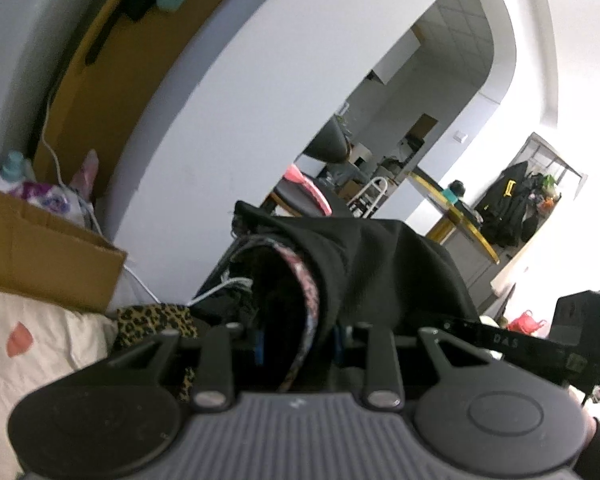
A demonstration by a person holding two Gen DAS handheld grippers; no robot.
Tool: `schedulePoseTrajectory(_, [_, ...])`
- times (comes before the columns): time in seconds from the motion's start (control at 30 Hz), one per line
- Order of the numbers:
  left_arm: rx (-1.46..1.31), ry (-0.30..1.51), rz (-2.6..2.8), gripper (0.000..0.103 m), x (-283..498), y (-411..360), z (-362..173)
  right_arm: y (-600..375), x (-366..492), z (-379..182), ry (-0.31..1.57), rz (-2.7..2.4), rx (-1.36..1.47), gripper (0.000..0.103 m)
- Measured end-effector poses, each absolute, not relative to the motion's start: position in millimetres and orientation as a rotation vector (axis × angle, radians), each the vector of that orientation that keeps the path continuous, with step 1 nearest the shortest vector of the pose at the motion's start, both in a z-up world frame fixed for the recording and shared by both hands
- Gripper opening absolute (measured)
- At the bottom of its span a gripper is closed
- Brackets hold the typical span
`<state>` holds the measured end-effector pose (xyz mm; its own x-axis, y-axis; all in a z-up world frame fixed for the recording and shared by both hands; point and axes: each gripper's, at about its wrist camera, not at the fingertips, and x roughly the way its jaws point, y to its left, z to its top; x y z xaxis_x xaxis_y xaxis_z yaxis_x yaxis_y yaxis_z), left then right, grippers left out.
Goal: Fold clothes
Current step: 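Carry the folded black jacket with both grippers toward the clothes pile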
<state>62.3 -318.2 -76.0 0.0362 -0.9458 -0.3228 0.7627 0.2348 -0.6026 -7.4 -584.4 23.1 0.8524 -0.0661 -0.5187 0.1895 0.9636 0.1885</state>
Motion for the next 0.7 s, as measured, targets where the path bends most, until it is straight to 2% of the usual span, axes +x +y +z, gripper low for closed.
schedulePoseTrajectory(0.7, [-0.358, 0.876, -1.345, 0.031, 64.7, -378.8, -226.2, -632.5, 11.8, -119.5, 0.630, -0.279, 0.270, 0.009])
